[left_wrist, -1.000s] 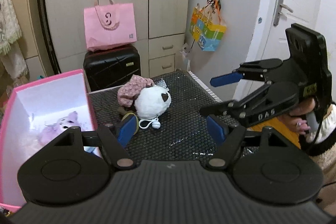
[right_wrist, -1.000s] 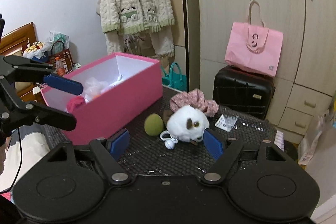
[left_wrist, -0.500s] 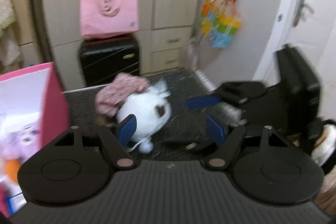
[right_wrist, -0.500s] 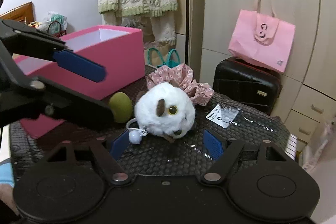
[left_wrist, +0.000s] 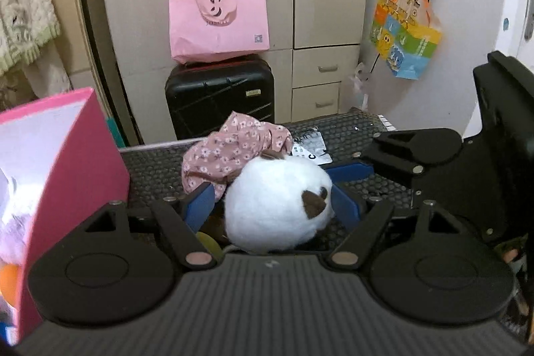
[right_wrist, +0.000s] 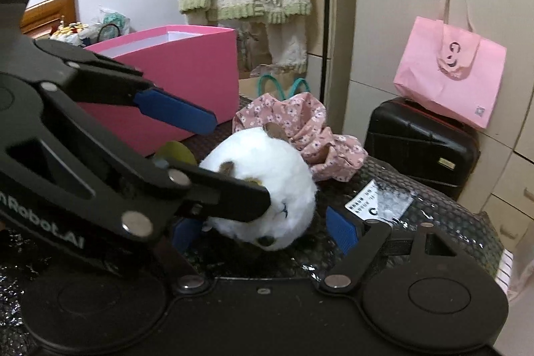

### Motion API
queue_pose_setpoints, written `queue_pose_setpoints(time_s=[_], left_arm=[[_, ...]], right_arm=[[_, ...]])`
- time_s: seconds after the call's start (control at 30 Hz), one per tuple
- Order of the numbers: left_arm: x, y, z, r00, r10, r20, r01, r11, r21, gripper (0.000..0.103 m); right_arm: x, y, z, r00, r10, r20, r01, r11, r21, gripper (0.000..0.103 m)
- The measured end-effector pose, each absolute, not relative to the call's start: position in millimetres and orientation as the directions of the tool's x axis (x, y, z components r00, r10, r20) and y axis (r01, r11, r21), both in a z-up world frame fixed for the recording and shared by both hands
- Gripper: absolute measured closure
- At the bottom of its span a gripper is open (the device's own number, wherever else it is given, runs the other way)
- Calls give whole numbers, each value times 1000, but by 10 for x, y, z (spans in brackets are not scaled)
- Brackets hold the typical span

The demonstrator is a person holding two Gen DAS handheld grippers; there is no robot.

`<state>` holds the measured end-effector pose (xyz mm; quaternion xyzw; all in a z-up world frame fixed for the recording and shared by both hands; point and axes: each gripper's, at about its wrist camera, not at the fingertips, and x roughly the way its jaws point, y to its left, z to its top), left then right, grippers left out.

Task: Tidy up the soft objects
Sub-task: 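Grasp the white round plush with the left gripper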

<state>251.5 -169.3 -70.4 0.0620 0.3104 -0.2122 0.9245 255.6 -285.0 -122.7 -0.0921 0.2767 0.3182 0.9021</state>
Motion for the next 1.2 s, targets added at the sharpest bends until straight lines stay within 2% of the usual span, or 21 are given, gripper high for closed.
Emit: queue_pose_setpoints(time_s=[0.13, 0.2, 0.4, 0.6, 0.87, 1.0, 1.2], left_arm=[[2608, -1646, -766, 655, -411, -635, 428, 893, -137, 27], [2596, -1657, -781, 668, -396, -630, 424, 898, -115, 27], [2528, -1688, -790, 641, -414, -646, 450, 885, -121, 27], [2374, -1682, -716, 617, -424, -663, 459, 878, -136, 27], [2029, -1655, -554, 596, -466, -654, 507, 850, -144, 27], [1877, -1628, -487, 521, -486, -701, 504, 839, -207, 27], [1610, -1587, -396, 495, -516, -700, 544, 811, -213, 27]], right_arm=[[2534, -2831, -1240, 636, 535, -556, -643, 766, 0, 24], [2513, -2839, -1230, 638, 533, -556, -638, 770, 6, 25], [2359, -2809, -1206, 657, 503, -561, -626, 779, -35, 35], [2183, -2863, -1137, 657, 510, -556, -596, 802, 31, 36], [1805, -2858, -955, 682, 490, -543, -569, 822, 26, 36], [1637, -2822, -879, 671, 457, -584, -540, 841, 39, 36], [1326, -2746, -789, 680, 430, -594, -522, 853, 20, 36]])
